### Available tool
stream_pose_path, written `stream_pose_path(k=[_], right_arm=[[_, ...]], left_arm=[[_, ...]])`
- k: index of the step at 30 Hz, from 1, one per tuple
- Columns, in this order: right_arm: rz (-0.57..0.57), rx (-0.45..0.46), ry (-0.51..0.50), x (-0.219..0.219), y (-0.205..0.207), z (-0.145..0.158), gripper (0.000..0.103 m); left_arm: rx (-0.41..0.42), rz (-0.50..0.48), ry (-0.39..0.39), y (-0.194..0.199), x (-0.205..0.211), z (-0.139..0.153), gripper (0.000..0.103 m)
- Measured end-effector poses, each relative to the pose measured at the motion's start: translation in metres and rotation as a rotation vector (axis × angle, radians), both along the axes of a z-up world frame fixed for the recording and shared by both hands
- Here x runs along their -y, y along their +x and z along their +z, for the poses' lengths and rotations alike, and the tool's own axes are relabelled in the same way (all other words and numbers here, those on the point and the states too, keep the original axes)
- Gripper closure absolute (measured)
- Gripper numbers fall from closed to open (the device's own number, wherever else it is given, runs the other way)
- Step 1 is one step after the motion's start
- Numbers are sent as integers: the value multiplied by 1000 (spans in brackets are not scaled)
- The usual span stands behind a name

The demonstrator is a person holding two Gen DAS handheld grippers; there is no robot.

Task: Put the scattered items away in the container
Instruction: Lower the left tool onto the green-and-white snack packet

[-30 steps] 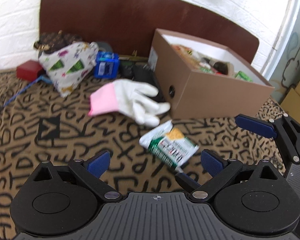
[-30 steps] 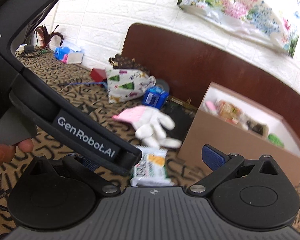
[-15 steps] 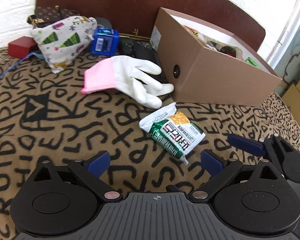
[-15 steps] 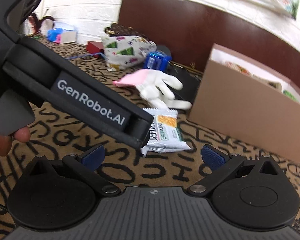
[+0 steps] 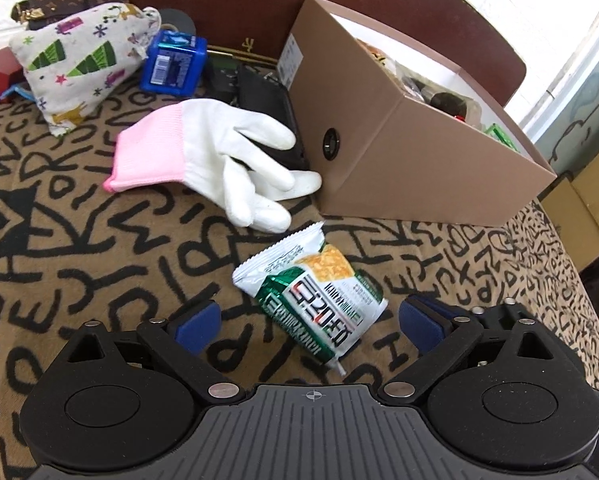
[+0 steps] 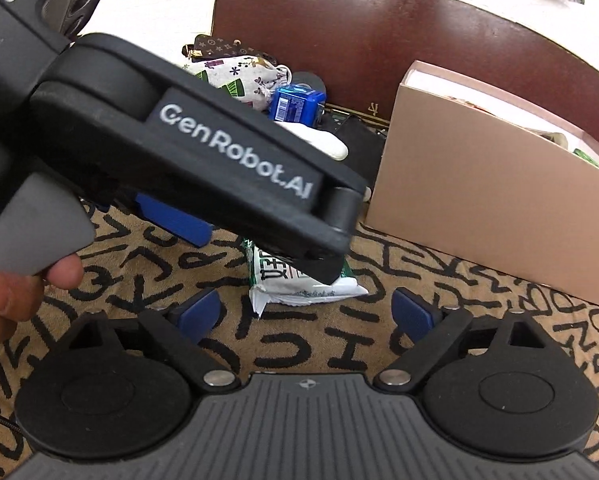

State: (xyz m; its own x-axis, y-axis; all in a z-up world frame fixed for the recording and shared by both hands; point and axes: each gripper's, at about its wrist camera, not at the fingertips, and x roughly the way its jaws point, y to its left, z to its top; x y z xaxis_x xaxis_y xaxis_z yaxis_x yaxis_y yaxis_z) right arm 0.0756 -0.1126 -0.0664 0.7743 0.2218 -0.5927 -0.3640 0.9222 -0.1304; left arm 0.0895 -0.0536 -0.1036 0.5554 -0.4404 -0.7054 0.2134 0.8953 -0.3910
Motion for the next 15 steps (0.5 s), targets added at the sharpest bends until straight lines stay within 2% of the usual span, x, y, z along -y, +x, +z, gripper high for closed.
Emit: stream_pose_path(k=[9,15], right_arm=[[35,4,1,-8,12,0,20],[42,-13,20,-8,19,-1,31]], left_arm=[[-6,-27,-3,11,8,-1,9],[-7,-39,11,14,9,-1,18]])
